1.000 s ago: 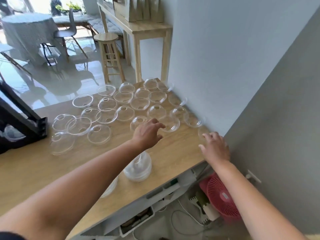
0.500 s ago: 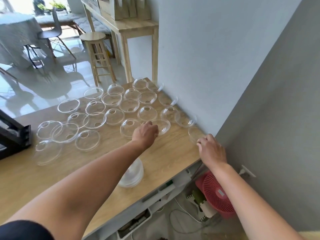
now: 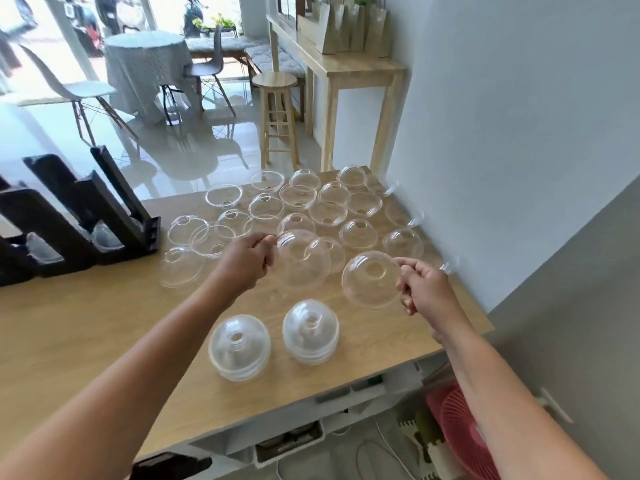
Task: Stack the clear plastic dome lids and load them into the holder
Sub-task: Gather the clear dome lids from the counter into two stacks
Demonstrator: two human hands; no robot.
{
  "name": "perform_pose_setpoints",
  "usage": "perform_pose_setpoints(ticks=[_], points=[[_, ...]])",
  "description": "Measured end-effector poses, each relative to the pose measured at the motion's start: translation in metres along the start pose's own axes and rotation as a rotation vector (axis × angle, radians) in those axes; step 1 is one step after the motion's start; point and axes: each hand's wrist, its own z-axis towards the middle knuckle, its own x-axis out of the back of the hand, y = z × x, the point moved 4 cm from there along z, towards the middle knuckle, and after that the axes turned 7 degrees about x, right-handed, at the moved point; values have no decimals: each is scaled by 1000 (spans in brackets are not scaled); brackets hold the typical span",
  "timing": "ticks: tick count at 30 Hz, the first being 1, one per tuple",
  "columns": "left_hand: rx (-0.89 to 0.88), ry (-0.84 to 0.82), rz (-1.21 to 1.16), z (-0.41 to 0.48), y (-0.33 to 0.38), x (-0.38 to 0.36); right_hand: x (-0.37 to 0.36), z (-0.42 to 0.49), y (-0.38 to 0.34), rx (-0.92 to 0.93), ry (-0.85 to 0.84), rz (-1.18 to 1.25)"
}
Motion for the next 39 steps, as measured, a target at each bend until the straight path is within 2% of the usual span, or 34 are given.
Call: perform_pose_setpoints(ticks=[3, 6, 10, 17, 21, 23, 25, 27, 30, 32, 36, 39], points=[[83, 72, 72, -19, -36, 40, -38, 0, 5, -101, -194, 39], [163, 137, 105, -32, -76, 65, -69, -4, 16, -149, -286, 12], [250, 175, 151, -39, -122, 69, -90, -2, 30, -168, -272, -63], [217, 215, 221, -51, -151, 60, -106, 0, 47, -131, -255, -207], [190, 281, 348, -58, -150, 58, -106, -1, 51, -28, -204, -435], [122, 325, 356, -66, -144, 60, -102, -7, 46, 111, -115, -494], [0, 293, 320, -76, -137, 57, -103, -19, 35, 289, -81, -440], [-83, 174, 404, -84, -136, 46, -111, -28, 28, 460, -200, -476], [-107, 104, 576, -89, -144, 31, -124, -38, 31, 641, -392, -731], [-112, 118, 585, -88, -148, 28, -129, -40, 37, 647, -437, -802], [-183, 103, 552, -86, -156, 28, -130, -37, 41, 585, -418, -833], [-203, 74, 509, -84, -155, 28, -132, -38, 40, 607, -408, -852]])
